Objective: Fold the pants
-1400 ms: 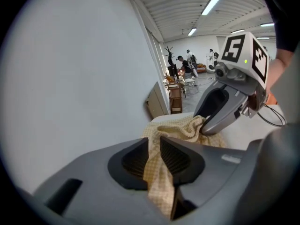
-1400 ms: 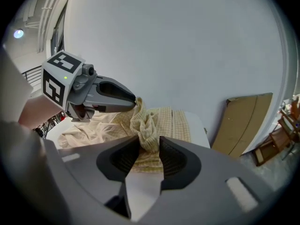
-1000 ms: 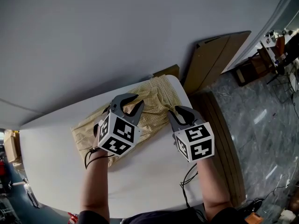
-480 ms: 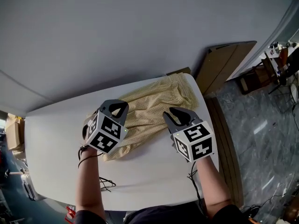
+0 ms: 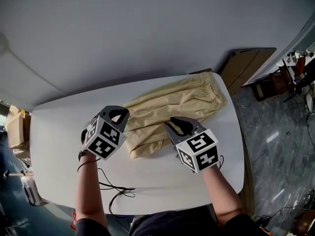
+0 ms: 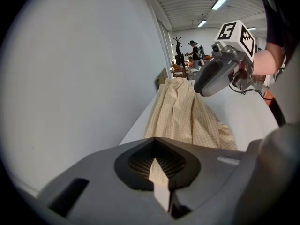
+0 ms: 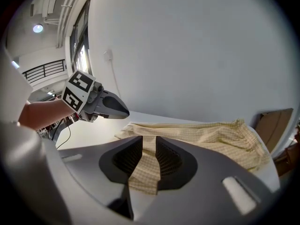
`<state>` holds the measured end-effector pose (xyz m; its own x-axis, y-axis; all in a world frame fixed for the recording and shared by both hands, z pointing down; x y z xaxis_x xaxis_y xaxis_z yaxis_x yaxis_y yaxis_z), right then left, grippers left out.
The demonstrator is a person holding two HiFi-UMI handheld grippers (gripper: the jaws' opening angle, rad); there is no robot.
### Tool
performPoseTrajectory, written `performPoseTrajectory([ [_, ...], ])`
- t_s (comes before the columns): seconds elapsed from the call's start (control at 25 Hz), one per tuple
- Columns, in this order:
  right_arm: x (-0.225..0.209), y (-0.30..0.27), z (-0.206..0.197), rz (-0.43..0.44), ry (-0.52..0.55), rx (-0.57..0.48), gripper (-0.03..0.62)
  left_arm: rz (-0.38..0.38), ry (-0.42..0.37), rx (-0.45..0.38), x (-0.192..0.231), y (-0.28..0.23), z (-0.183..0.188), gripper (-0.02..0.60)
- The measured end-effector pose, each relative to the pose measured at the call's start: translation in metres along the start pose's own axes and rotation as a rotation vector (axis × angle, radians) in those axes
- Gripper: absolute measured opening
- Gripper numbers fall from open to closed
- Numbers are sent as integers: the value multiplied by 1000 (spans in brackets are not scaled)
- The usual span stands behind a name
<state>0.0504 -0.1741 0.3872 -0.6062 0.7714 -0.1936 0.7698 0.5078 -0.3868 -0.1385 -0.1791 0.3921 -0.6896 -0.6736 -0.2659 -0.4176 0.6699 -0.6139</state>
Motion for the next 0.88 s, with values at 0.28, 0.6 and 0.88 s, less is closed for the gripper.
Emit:
performPoseTrajectory([
  [0.28,82,-36,-24,83,-6,68,91,-81,-30,-31,13,27,-49,11],
  [0.6,137,-59,-51,89,16,152,150,-234,-117,-32,9,18,-81,126],
  [0.88,151,-70,-70,31,96,239,174,-342,-172,-64,16,-5,-83,188],
])
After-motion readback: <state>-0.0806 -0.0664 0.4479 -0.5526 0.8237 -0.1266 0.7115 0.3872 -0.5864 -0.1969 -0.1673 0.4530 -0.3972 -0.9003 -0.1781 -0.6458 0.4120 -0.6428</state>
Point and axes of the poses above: the fingertips, and each gripper's own axes: y backward along the fingers, x to its left, z out of its top, the point moved 6 cm from there along y, backward along the fingers, and after that the axes turned 11 degrees about -x, right-handed, at the moved point
